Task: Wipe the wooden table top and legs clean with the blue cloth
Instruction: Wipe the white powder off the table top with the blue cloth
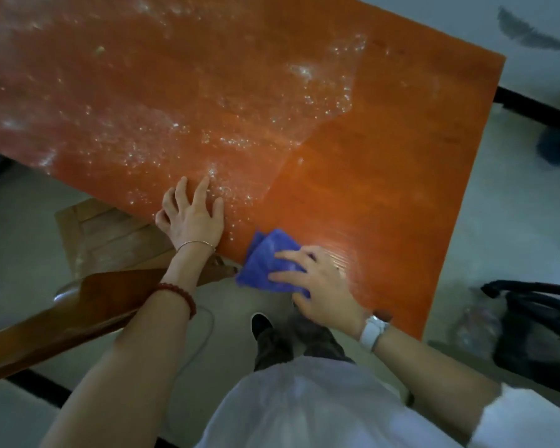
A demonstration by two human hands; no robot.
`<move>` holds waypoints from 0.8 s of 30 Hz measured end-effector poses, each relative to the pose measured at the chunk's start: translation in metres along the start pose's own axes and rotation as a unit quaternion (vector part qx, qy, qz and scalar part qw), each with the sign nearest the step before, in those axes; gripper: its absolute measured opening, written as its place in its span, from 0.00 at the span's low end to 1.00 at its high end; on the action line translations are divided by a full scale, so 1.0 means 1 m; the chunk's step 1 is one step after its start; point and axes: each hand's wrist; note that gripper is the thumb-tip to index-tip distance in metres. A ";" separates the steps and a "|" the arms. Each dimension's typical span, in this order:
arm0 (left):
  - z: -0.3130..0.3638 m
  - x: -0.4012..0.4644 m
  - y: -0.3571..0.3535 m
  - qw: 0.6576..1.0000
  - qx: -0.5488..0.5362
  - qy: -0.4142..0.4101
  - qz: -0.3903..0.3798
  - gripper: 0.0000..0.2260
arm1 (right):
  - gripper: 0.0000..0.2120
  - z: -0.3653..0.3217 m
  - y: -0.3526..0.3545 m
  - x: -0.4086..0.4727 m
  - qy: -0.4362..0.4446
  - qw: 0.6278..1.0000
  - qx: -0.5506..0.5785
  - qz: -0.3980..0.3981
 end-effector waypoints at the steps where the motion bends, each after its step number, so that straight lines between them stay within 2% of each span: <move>1: -0.001 -0.001 0.000 1.000 0.000 -0.002 -0.001 0.20 | 0.22 -0.012 0.000 -0.010 0.021 0.997 0.061 -0.036; 3: -0.001 -0.002 0.000 1.000 0.000 -0.003 0.000 0.20 | 0.22 -0.022 0.013 -0.014 -0.039 0.980 0.184 -0.059; 4: 0.000 -0.002 0.000 1.000 0.000 -0.002 -0.001 0.20 | 0.22 -0.021 0.022 -0.013 -0.097 0.969 0.225 -0.041; 6: 0.001 -0.002 0.000 1.000 -0.002 0.004 -0.006 0.21 | 0.22 -0.010 0.041 -0.007 -0.198 0.944 0.259 0.053; 10: 0.011 -0.002 0.004 0.999 -0.016 0.025 -0.020 0.20 | 0.19 0.027 0.079 0.004 -0.312 0.889 0.212 0.261; 13: 0.022 0.003 0.010 0.999 -0.022 0.030 -0.011 0.19 | 0.23 0.056 0.097 0.013 -0.378 0.852 0.133 0.336; 19: 0.064 0.027 0.018 0.999 -0.035 -0.012 -0.002 0.20 | 0.20 0.097 0.106 0.051 -0.510 0.778 0.028 0.365; 22: 0.085 0.053 0.020 0.999 -0.033 -0.040 -0.013 0.21 | 0.22 0.115 0.108 0.081 -0.570 0.751 0.016 0.332; 24: 0.094 0.076 0.020 0.998 -0.033 -0.045 -0.022 0.21 | 0.23 0.125 0.104 0.109 -0.588 0.755 -0.015 0.288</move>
Point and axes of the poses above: each hand's wrist, its own x-axis towards the middle knuckle, its own y-axis out of the back of the hand, z = x × y, and after that the axes turned 5 degrees about -x, right-handed
